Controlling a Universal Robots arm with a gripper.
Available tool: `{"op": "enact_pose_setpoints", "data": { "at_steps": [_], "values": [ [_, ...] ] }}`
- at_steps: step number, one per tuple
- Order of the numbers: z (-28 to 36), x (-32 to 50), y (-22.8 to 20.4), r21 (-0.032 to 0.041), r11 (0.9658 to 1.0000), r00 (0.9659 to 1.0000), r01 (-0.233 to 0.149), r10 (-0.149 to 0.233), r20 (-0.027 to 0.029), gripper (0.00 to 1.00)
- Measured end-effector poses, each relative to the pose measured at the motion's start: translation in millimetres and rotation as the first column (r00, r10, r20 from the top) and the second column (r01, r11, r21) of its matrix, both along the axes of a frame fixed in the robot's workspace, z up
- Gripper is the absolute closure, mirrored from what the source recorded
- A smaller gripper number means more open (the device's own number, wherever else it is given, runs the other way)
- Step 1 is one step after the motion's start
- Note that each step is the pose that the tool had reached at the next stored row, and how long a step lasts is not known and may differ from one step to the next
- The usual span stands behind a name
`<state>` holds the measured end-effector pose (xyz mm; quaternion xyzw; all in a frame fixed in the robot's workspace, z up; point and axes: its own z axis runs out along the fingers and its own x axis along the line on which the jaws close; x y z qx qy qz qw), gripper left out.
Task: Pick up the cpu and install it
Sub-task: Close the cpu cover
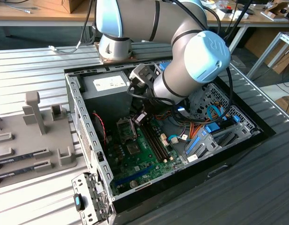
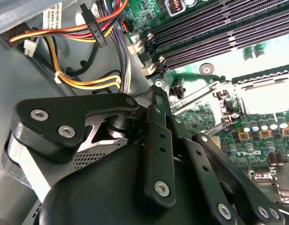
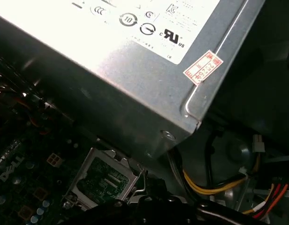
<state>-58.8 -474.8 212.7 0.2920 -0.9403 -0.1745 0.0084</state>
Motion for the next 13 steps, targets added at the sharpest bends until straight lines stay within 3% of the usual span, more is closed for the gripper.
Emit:
{"op": "enact_pose_setpoints", "data": {
  "at_steps": [6, 9, 13],
  "values": [
    [2.1, 0.0, 0.0, 0.0019, 1.0, 1.0, 0.0, 0.0, 0.0001, 0.89],
    [2.2, 0.1, 0.0, 0.0092, 1.0, 1.0, 0.0, 0.0, 0.0, 0.89],
    [-2.6, 0.1, 0.0, 0.0131, 0.9999, 1.0, 0.0, 0.0, -0.0039, 0.89]
  ]
}}
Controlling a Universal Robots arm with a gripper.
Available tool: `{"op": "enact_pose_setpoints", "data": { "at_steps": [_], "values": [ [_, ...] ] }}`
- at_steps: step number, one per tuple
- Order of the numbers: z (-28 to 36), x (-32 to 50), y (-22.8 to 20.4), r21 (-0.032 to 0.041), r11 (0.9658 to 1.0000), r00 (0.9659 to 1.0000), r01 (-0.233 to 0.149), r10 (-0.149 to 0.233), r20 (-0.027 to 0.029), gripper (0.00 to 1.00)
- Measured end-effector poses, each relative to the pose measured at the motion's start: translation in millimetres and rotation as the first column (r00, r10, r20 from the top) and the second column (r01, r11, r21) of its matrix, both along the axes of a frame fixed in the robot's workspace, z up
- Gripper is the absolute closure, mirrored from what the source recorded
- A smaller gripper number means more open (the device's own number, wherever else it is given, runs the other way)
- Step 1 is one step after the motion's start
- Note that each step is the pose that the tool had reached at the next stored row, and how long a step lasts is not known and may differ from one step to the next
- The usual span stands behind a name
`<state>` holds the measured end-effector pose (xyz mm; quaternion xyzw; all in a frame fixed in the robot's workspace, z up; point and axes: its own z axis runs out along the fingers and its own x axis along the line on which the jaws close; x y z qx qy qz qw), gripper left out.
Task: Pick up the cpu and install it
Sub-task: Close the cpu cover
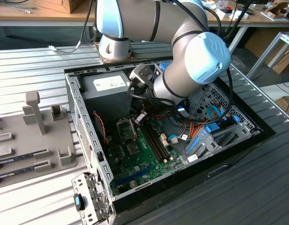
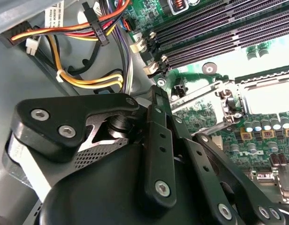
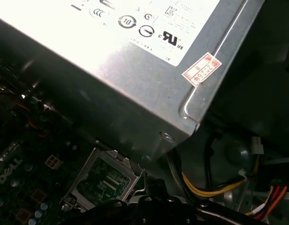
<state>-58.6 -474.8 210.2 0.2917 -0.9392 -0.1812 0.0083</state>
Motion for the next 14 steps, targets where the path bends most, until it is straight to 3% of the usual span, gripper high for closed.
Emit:
{"op": "enact_pose_setpoints", "data": {
  "at_steps": [5, 14],
  "values": [
    [-3.6, 0.0, -0.1, 0.0033, 1.0, 1.0, 0.0, 0.0, -0.0023, 0.89],
    [-3.1, 0.6, 0.0, 0.0077, 1.0, 1.0, 0.0, 0.0, -0.0024, 0.89]
  ]
}}
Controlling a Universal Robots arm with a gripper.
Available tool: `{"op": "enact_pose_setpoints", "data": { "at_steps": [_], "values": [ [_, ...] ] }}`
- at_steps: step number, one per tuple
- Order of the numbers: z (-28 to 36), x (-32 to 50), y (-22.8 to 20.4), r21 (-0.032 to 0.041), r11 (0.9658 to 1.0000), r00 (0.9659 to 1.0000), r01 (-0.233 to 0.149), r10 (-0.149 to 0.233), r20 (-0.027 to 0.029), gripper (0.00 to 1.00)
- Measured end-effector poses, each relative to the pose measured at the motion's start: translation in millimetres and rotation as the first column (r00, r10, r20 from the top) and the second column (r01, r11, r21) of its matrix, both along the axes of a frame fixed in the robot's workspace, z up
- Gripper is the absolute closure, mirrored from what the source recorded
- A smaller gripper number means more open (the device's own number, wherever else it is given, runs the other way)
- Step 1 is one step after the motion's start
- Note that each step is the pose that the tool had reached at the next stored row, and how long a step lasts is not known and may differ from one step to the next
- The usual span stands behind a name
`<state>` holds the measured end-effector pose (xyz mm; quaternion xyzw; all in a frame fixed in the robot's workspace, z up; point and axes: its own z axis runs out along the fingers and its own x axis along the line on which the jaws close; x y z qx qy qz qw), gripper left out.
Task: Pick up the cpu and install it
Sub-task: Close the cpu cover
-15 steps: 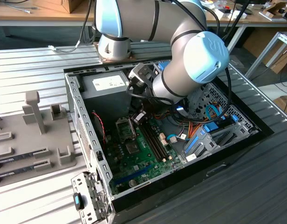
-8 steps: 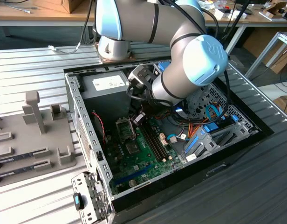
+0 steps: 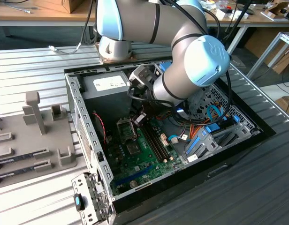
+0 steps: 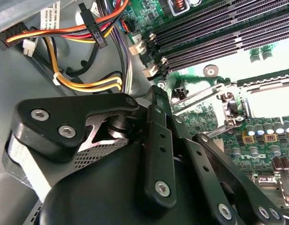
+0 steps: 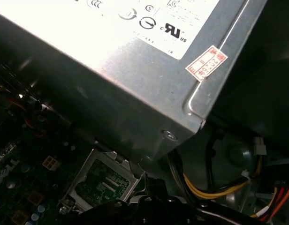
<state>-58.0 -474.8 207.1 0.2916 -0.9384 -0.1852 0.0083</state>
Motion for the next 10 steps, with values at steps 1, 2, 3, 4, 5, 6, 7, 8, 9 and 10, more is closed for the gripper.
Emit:
{"op": "enact_pose_setpoints", "data": {
  "at_steps": [1, 2, 3, 4, 5, 6, 7, 8, 9, 10],
  "values": [
    [0.7, 0.8, 0.0, 0.0013, 1.0, 1.0, 0.0, 0.0, 0.0, 0.89],
    [0.9, 1.7, 0.1, 0.0026, 1.0, 1.0, 0.0, 0.0, 0.0002, 0.89],
    [0.9, 1.7, 0.2, 0.004, 1.0, 1.0, 0.0, 0.0, 0.0002, 0.89],
    [0.5, 1.8, 0.6, 0.0051, 1.0, 1.0, 0.0, 0.0, 0.0, 0.89],
    [0.2, 1.8, 0.9, 0.0059, 1.0, 1.0, 0.0, 0.0, -0.0001, 0.89],
    [-1.3, 1.8, 1.8, 0.0071, 1.0, 1.0, 0.0, 0.0, -0.0006, 0.89],
    [-3.0, 1.8, 2.6, 0.0081, 1.0, 1.0, 0.0, 0.0, -0.0009, 0.89],
    [-4.1, 1.6, 2.8, 0.009, 1.0, 1.0, 0.0, 0.0, -0.001, 0.89],
    [-4.8, 0.9, 2.8, 0.0101, 0.9999, 1.0, 0.0, 0.0, -0.001, 0.89],
    [-5.3, -0.1, 2.8, 0.0114, 0.9999, 1.0, 0.0, 0.0, -0.001, 0.89]
  ]
}}
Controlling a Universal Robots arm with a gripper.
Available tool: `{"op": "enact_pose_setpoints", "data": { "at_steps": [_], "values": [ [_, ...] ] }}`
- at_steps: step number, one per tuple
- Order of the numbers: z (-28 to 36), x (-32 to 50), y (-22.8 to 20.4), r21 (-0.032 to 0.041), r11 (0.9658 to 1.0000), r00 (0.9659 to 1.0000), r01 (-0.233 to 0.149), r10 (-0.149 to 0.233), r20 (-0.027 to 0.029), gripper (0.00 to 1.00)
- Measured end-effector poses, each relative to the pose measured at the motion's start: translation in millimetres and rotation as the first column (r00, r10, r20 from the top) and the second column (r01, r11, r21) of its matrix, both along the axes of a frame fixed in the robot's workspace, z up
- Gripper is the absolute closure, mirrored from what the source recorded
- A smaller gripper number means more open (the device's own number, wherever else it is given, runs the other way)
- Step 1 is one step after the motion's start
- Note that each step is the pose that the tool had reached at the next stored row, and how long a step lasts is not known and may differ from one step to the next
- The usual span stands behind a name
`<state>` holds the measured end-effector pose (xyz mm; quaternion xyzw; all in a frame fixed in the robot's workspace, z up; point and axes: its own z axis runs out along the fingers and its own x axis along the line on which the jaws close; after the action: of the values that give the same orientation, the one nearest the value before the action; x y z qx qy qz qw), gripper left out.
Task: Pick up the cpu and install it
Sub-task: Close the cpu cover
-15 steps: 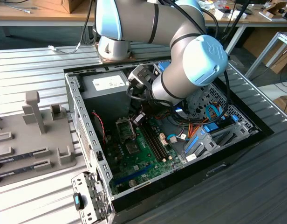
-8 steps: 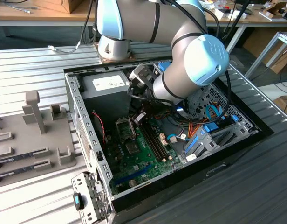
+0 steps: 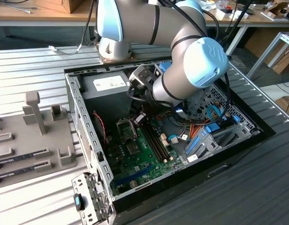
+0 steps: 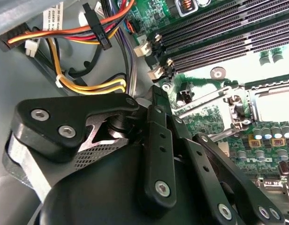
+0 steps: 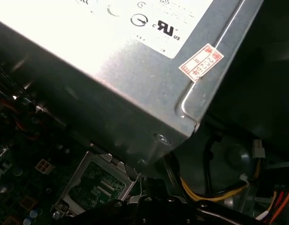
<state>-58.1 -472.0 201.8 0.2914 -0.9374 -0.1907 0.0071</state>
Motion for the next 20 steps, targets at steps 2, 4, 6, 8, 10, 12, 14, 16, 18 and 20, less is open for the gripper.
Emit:
{"op": "enact_pose_setpoints", "data": {
  "at_steps": [2, 4, 6, 8, 10, 12, 14, 16, 18, 20],
  "values": [
    [-0.3, -2.3, 0.0, 0.0062, 1.0, 1.0, 0.0, 0.0, 0.0, 0.89],
    [-0.4, -2.5, -0.1, 0.0104, 0.9999, 1.0, 0.0, 0.0, 0.0001, 0.89],
    [-0.4, -2.7, -0.4, 0.0153, 0.9999, 1.0, 0.0, 0.0, 0.0, 0.89],
    [-0.5, -2.8, -1.6, 0.0211, 0.9998, 1.0, 0.0, 0.0, 0.0001, 0.89],
    [-0.5, -2.8, -4.0, 0.0223, 0.9998, 1.0, 0.0, 0.0, 0.0001, 0.89],
    [-0.5, -2.8, -5.9, 0.0231, 0.9997, 1.0, 0.0, 0.0, 0.0001, 0.89],
    [-0.4, -2.8, -7.5, 0.0245, 0.9997, 1.0, 0.0, 0.0, 0.0001, 0.89],
    [-0.4, -2.8, -8.3, 0.0269, 0.9996, 1.0, 0.0, 0.0, 0.0001, 0.89],
    [-0.4, -2.8, -9.0, 0.0296, 0.9996, 1.0, 0.0, 0.0, 0.0001, 0.89],
    [-0.4, -2.8, -9.9, 0.0349, 0.9994, 1.0, 0.0, 0.0, 0.0001, 0.89]
  ]
}}
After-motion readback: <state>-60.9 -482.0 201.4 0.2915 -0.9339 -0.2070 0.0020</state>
